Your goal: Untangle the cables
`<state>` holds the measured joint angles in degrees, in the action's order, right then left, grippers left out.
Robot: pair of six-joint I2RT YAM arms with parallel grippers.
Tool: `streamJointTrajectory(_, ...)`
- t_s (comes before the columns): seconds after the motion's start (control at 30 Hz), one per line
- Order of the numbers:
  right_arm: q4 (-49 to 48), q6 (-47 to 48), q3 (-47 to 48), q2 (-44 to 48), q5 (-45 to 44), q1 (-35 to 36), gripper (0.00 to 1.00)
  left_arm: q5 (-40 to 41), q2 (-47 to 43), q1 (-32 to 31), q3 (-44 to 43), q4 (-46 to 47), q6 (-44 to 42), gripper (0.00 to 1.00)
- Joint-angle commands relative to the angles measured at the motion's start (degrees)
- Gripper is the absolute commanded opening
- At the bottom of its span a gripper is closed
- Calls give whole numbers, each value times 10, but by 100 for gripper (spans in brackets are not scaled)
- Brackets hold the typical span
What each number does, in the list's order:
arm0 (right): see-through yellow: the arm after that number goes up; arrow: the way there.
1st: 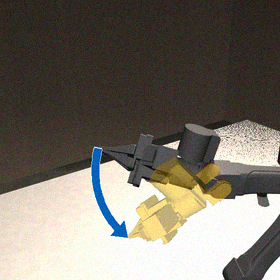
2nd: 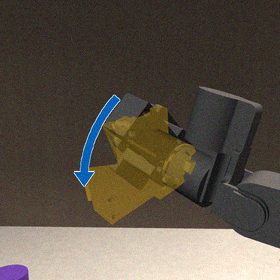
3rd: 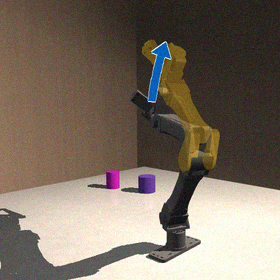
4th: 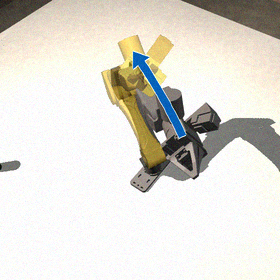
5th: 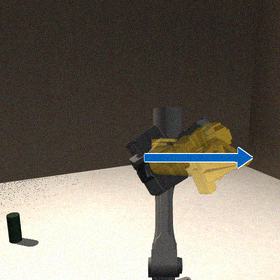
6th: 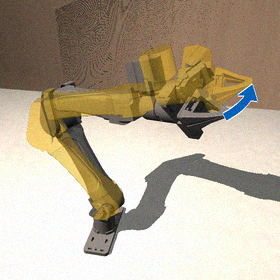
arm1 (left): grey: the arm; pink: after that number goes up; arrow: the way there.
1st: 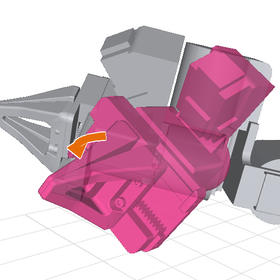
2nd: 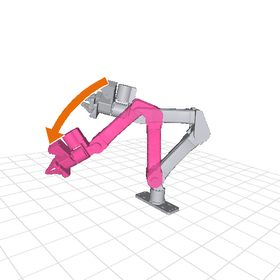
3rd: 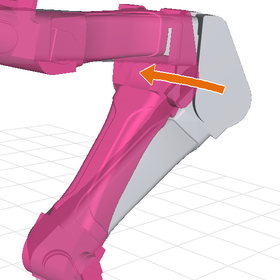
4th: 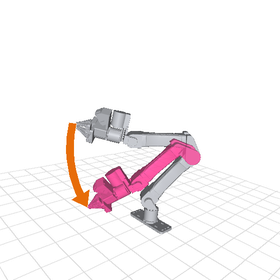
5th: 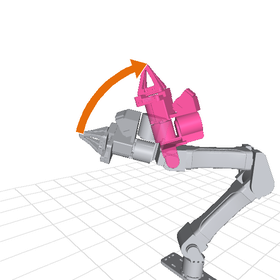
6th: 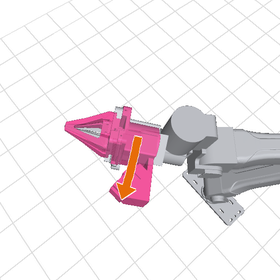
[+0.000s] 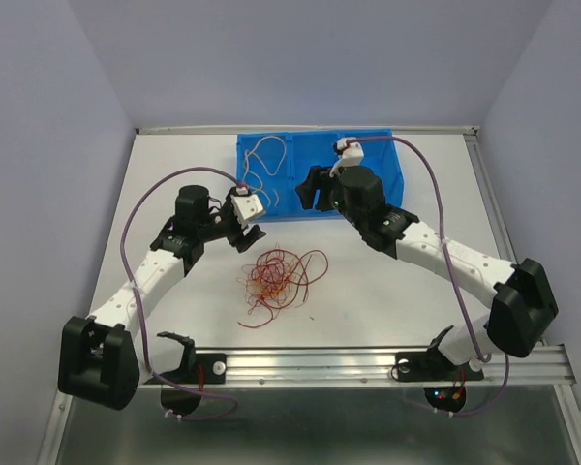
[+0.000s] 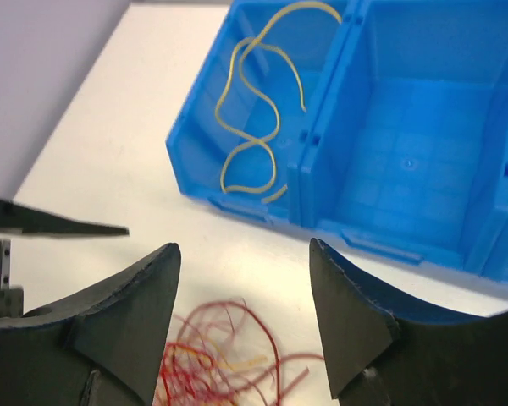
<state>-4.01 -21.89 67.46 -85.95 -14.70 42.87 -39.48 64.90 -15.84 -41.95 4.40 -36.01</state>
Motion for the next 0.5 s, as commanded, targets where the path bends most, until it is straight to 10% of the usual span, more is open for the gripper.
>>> streamJointTrajectory(0.0,17,6,-99,52,49,6,67,-37,28,-33,9,-43,-65,76)
streamJointTrajectory(0.47,1,-18,-159,116,73,5,65,-76,162,-46,-64,-123,-92,43)
